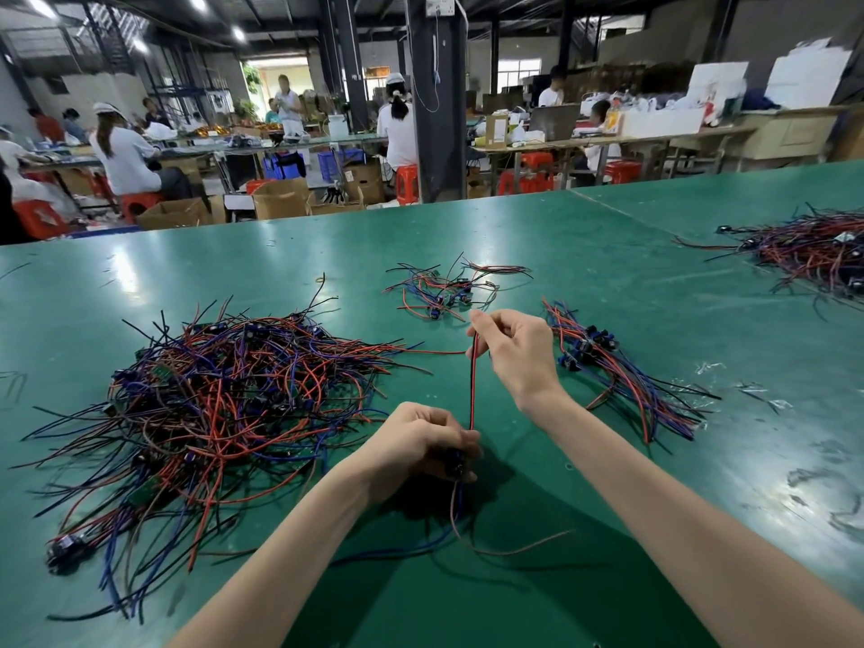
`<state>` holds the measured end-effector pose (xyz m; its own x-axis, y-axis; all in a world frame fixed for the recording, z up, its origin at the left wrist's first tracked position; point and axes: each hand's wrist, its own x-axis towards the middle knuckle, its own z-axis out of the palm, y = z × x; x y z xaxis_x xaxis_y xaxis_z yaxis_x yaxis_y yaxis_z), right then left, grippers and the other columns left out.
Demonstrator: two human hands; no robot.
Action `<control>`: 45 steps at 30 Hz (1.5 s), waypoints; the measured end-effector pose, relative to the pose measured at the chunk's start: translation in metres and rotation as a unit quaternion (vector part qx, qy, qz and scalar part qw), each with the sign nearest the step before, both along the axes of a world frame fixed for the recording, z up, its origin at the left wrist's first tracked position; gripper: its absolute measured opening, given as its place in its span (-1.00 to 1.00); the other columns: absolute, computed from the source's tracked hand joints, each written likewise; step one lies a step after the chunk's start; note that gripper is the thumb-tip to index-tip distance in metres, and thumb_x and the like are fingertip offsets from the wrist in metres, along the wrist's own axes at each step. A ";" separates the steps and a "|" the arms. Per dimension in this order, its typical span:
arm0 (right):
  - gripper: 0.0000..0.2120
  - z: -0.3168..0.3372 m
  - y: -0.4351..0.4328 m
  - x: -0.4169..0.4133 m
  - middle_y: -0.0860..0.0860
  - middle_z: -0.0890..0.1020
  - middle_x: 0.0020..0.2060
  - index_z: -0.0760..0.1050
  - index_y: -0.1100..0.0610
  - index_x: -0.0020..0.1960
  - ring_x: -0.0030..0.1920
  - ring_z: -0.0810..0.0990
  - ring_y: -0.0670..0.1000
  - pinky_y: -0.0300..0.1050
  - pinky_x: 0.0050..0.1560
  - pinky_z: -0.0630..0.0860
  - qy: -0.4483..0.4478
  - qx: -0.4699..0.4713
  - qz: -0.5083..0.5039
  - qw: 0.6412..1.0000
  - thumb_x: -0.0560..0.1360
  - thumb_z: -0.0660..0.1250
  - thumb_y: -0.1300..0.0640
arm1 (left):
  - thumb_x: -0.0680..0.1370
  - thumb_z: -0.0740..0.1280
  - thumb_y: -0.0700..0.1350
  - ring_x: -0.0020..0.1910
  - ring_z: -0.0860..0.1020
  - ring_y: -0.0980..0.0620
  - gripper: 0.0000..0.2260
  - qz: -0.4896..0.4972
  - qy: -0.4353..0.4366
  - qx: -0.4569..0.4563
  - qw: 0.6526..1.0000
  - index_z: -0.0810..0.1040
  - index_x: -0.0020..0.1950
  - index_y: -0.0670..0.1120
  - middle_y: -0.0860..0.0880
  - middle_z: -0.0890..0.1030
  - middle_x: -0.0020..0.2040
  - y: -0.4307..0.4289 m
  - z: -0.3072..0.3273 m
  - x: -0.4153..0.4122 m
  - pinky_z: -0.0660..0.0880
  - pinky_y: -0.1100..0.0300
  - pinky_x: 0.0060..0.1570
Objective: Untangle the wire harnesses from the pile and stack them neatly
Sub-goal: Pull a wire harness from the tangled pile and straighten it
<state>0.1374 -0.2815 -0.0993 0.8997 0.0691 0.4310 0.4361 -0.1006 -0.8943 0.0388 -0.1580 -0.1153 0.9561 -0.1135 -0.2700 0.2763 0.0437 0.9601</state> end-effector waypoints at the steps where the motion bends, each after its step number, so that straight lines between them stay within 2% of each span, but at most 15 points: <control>1: -0.72 0.002 0.001 -0.001 0.12 0.60 -0.46 0.55 0.16 -0.32 -0.64 0.38 -0.18 -0.41 -0.53 0.25 0.032 0.040 0.020 0.999 0.55 0.31 0.12 | 0.49 0.30 -0.40 -0.46 0.57 0.03 -0.76 0.008 -0.001 0.002 1.000 0.47 -0.38 -0.27 -0.14 0.63 -0.37 -0.001 0.000 0.000 0.57 0.16 -0.41; 4: -0.72 0.009 0.000 -0.003 0.11 0.57 -0.51 0.52 0.27 -0.30 -0.71 0.27 -0.18 -0.37 -0.66 0.13 0.148 0.159 0.078 0.973 0.54 0.33 0.16 | 0.48 0.35 -0.36 -0.50 0.53 0.00 -0.68 0.048 -0.015 -0.004 0.999 0.49 -0.49 -0.20 -0.18 0.59 -0.40 -0.004 -0.002 0.002 0.58 0.15 -0.42; 7: -0.73 0.010 -0.002 -0.001 0.07 0.58 -0.54 0.52 0.29 -0.29 -0.71 0.21 -0.17 -0.36 -0.67 0.10 0.205 0.195 0.092 0.955 0.53 0.34 0.17 | 0.49 0.35 -0.35 -0.50 0.54 -0.01 -0.63 0.068 -0.026 -0.003 0.997 0.50 -0.53 -0.18 -0.18 0.58 -0.41 -0.006 -0.005 0.002 0.60 0.13 -0.40; 10: -0.71 0.006 -0.002 0.001 0.05 0.57 -0.56 0.52 0.25 -0.33 -0.70 0.18 -0.16 -0.34 -0.66 0.10 0.207 0.178 0.063 0.960 0.53 0.34 0.17 | 0.49 0.35 -0.35 -0.50 0.56 -0.02 -0.66 0.058 -0.022 -0.002 0.998 0.48 -0.50 -0.20 -0.17 0.61 -0.39 -0.005 -0.005 0.001 0.61 0.10 -0.38; 13: -0.70 0.002 -0.004 0.003 0.05 0.58 -0.56 0.52 0.22 -0.35 -0.69 0.15 -0.16 -0.34 -0.66 0.10 0.214 0.171 0.057 0.960 0.53 0.33 0.16 | 0.49 0.37 -0.30 -0.49 0.57 -0.01 -0.61 0.038 -0.021 0.015 0.999 0.51 -0.55 -0.12 -0.14 0.61 -0.39 -0.006 -0.004 0.000 0.62 0.06 -0.29; 17: -0.73 0.004 -0.007 0.004 0.07 0.59 -0.54 0.54 0.25 -0.32 -0.70 0.16 -0.15 -0.34 -0.66 0.09 0.212 0.175 0.076 0.958 0.52 0.36 0.16 | 0.49 0.38 -0.28 -0.46 0.62 -0.05 -0.62 0.035 -0.024 0.033 0.999 0.54 -0.54 -0.12 -0.13 0.64 -0.35 -0.007 -0.004 0.001 0.61 0.15 -0.37; 23: -0.76 0.009 -0.006 0.004 0.12 0.55 -0.52 0.57 0.26 -0.32 -0.67 0.32 -0.15 -0.34 -0.68 0.13 0.227 0.203 0.159 0.939 0.48 0.39 0.16 | 0.46 0.43 -0.21 -0.40 0.61 -0.03 -0.73 0.031 -0.022 0.053 0.998 0.62 -0.45 -0.13 -0.16 0.65 -0.32 -0.004 -0.003 0.000 0.59 0.15 -0.31; 27: -0.77 0.008 -0.008 0.005 0.08 0.56 -0.53 0.58 0.24 -0.31 -0.66 0.31 -0.17 -0.34 -0.67 0.14 0.243 0.219 0.158 0.932 0.48 0.40 0.15 | 0.44 0.45 -0.18 -0.37 0.57 -0.02 -0.86 0.029 -0.032 0.063 0.997 0.61 -0.32 -0.15 -0.13 0.63 -0.31 -0.004 -0.002 -0.001 0.55 0.20 -0.34; 30: -0.78 0.007 -0.010 0.006 0.06 0.57 -0.52 0.57 0.26 -0.29 -0.66 0.33 -0.17 -0.35 -0.67 0.15 0.245 0.225 0.144 0.932 0.49 0.39 0.16 | 0.42 0.46 -0.19 -0.37 0.57 -0.04 -0.88 0.030 -0.037 0.047 0.998 0.60 -0.31 -0.13 -0.13 0.62 -0.30 -0.003 -0.002 -0.002 0.55 0.19 -0.34; 34: -0.77 0.000 -0.005 0.008 0.06 0.59 -0.52 0.55 0.27 -0.28 -0.67 0.28 -0.18 -0.35 -0.67 0.14 0.242 0.203 0.122 0.941 0.50 0.38 0.17 | 0.42 0.45 -0.22 -0.42 0.59 0.01 -0.83 -0.004 -0.033 0.057 0.998 0.58 -0.38 -0.10 -0.08 0.61 -0.37 -0.002 0.000 -0.002 0.58 0.13 -0.28; 36: -0.75 -0.005 -0.003 0.009 0.06 0.58 -0.55 0.55 0.25 -0.31 -0.68 0.22 -0.17 -0.34 -0.67 0.12 0.226 0.167 0.110 0.953 0.51 0.37 0.17 | 0.41 0.45 -0.22 -0.43 0.58 0.02 -0.78 -0.026 -0.028 0.064 0.997 0.58 -0.43 -0.08 -0.07 0.60 -0.39 -0.003 0.001 -0.003 0.60 0.06 -0.22; 38: -0.74 -0.011 -0.001 0.009 0.05 0.57 -0.57 0.55 0.23 -0.34 -0.69 0.20 -0.16 -0.34 -0.66 0.11 0.202 0.122 0.096 0.967 0.51 0.37 0.16 | 0.41 0.45 -0.23 -0.43 0.59 0.00 -0.77 -0.052 -0.020 0.059 0.997 0.59 -0.45 -0.08 -0.08 0.60 -0.39 -0.004 0.002 -0.004 0.61 0.08 -0.26; 42: -0.73 -0.018 0.002 0.006 0.10 0.55 -0.53 0.55 0.24 -0.33 -0.68 0.35 -0.19 -0.45 -0.60 0.21 0.120 0.041 0.057 0.990 0.52 0.35 0.18 | 0.44 0.44 -0.26 -0.43 0.61 -0.03 -0.76 -0.066 -0.012 0.055 0.996 0.59 -0.44 -0.10 -0.12 0.61 -0.37 -0.003 0.002 -0.005 0.61 0.15 -0.32; 45: -0.74 -0.019 0.001 0.006 0.12 0.58 -0.48 0.56 0.25 -0.29 -0.66 0.36 -0.20 -0.44 -0.57 0.25 0.091 0.015 0.036 0.995 0.54 0.33 0.16 | 0.44 0.43 -0.26 -0.43 0.61 -0.03 -0.75 -0.061 -0.011 0.055 0.997 0.60 -0.44 -0.10 -0.11 0.61 -0.38 -0.002 0.002 -0.004 0.61 0.15 -0.31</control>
